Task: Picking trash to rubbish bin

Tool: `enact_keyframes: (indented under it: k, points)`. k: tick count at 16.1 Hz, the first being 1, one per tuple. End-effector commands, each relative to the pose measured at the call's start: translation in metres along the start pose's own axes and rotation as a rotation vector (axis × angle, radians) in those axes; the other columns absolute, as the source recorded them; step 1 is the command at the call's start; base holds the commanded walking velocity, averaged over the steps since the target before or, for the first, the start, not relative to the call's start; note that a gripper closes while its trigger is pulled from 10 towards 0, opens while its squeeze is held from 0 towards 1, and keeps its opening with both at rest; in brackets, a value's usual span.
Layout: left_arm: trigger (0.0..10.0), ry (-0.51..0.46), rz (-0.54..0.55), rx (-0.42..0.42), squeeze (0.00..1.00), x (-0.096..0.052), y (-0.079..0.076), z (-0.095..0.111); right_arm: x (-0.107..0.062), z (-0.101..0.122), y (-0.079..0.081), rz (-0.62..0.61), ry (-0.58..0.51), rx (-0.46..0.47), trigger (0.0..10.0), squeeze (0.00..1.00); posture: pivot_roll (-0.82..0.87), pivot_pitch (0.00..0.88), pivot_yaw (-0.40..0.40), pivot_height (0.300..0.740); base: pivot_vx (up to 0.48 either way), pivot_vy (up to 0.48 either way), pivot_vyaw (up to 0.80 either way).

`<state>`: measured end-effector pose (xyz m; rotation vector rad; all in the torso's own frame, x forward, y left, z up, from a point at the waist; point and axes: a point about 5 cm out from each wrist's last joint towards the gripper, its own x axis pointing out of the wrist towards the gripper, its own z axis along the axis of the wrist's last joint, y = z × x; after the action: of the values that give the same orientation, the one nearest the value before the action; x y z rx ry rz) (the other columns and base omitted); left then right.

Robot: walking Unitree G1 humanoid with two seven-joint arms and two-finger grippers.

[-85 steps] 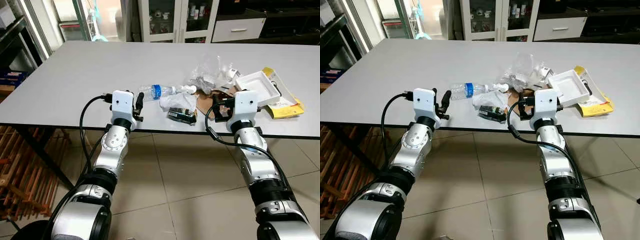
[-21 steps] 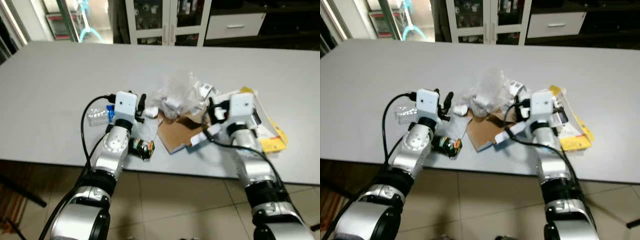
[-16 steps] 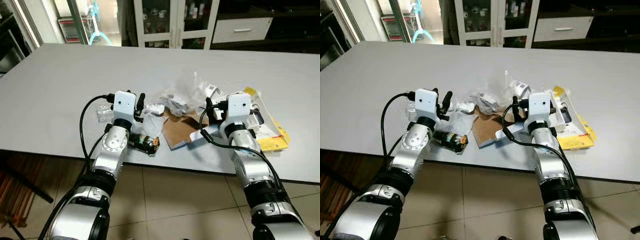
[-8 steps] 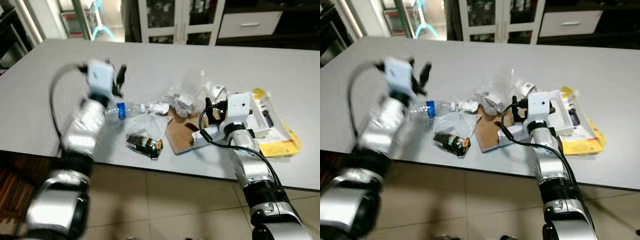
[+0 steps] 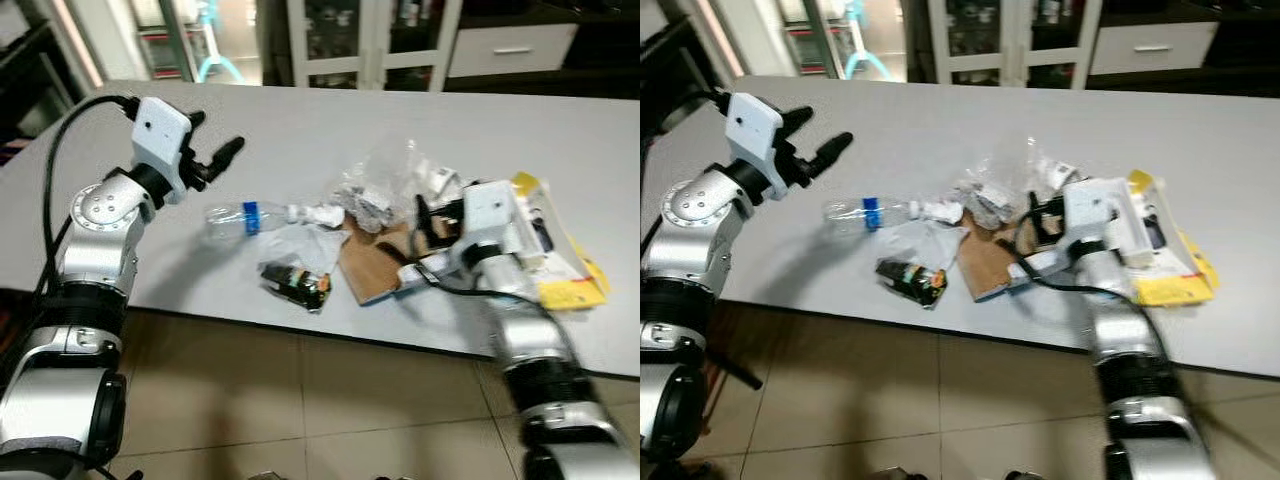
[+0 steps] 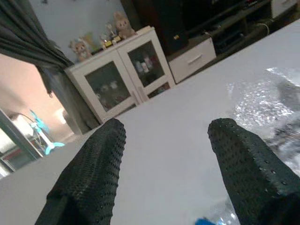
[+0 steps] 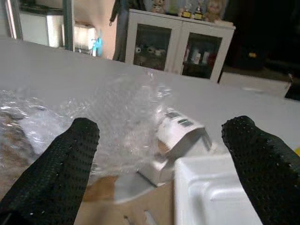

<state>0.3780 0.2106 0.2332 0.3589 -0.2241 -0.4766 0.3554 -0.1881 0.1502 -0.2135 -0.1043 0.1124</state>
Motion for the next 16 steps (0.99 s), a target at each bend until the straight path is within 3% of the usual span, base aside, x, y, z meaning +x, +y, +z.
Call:
enact_keyframes:
  k: [1, 2, 5, 6, 8, 9, 13, 16]
  points:
    - [10.0, 0.003, -0.029, -0.013, 1.00, 0.000, -0.007, -0.003, 0.002, 0.009, -0.010, 0.015, -0.016, -0.016, 10.0, 0.00, -0.05, 0.029, 0.061, 0.740, 0.000, 0.000, 0.00]
    - [10.0, 0.002, -0.061, -0.011, 0.00, 0.000, -0.013, -0.006, 0.003, 0.014, -0.021, 0.032, -0.020, 0.011, 10.0, 0.00, -0.06, 0.027, 0.059, 0.740, 0.000, 0.000, 0.00]
    - [10.0, 0.018, -0.099, -0.028, 0.00, 0.000, -0.021, -0.011, 0.001, 0.027, -0.030, 0.183, -0.048, 0.007, 10.0, 0.00, -0.07, 0.021, 0.060, 0.740, 0.000, 0.000, 0.00]
    - [10.0, 0.019, -0.106, -0.031, 0.00, 0.001, -0.024, -0.012, 0.001, 0.031, -0.034, 0.211, -0.048, -0.035, 10.0, 0.00, -0.07, 0.017, 0.060, 0.740, 0.000, 0.000, 0.00]
    - [10.0, 0.018, -0.122, -0.054, 0.00, 0.001, -0.029, -0.014, 0.002, 0.032, -0.037, 0.230, -0.041, -0.017, 10.0, 0.00, -0.07, 0.015, 0.060, 0.740, 0.000, 0.000, 0.00]
    - [10.0, 0.022, -0.153, -0.069, 0.00, 0.001, -0.034, -0.016, -0.001, 0.035, -0.032, 0.312, -0.052, 0.031, 10.0, 0.00, -0.07, 0.014, 0.059, 0.740, 0.000, 0.000, 0.00]
    - [10.0, 0.039, -0.276, -0.100, 0.00, -0.002, -0.045, -0.021, -0.022, 0.040, -0.013, 0.637, -0.077, 0.083, 10.0, 0.00, -0.07, 0.023, 0.058, 0.740, 0.000, 0.000, 0.00]
    - [10.0, 0.039, -0.350, -0.142, 0.00, -0.003, -0.051, -0.022, -0.035, 0.039, 0.001, 0.783, -0.069, 0.080, 10.0, 0.00, -0.07, 0.026, 0.055, 0.740, 0.000, 0.000, 0.00]
